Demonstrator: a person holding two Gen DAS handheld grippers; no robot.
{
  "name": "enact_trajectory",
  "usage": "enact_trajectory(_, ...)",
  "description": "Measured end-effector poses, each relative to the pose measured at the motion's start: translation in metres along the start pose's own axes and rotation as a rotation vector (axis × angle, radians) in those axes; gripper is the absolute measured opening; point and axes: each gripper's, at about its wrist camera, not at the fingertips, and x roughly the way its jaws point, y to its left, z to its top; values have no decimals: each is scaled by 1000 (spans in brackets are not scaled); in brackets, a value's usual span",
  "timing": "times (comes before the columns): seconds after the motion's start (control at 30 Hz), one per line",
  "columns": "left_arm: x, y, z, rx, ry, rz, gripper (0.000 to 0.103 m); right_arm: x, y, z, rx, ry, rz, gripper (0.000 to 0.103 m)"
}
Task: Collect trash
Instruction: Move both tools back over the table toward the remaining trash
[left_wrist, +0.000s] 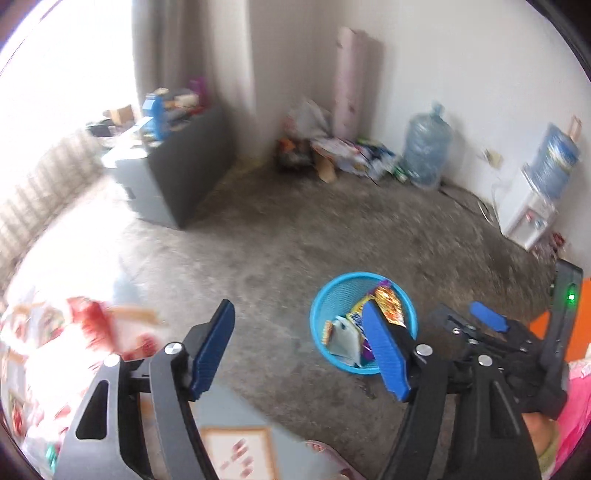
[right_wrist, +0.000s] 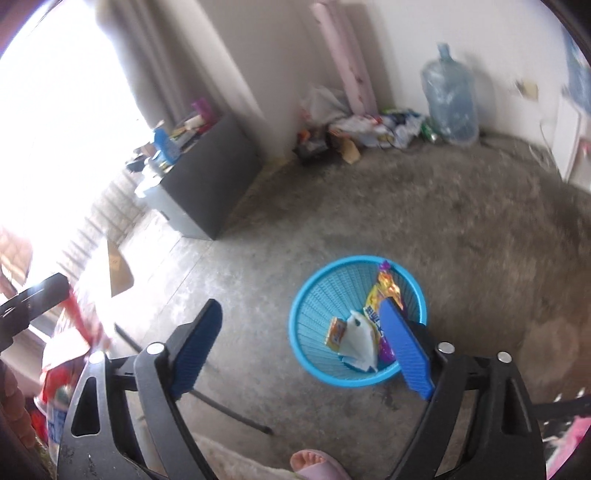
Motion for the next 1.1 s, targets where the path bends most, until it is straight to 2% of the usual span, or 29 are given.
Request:
enact_trajectory(0.13, -44, 32, -17, -79, -61, 72, 77, -18, 27, -5, -67, -30, -19, 94)
enact_trajectory(0.37, -107, 75, -49, -167, -144, 209, 81, -41, 70, -20, -186, -59, -4, 95)
enact_trajectory(0.5, -130, 93, -60, -203, -177, 272, 82, -47, 93, -29, -257, -75, -28, 95)
enact_trajectory(0.67, -151, 105, -68, -203, -214, 340, 84, -56, 115, -42, -348, -111, -28, 95)
enact_trajectory(0.83, -163, 120, -74, -234, -225, 363, 84, -58, 129, -50, -429, -153, -39, 95)
enact_trajectory(1.1, -163, 127, -80, -254, -224, 384, 84, -62, 139, -54, -478, -172, -18, 95)
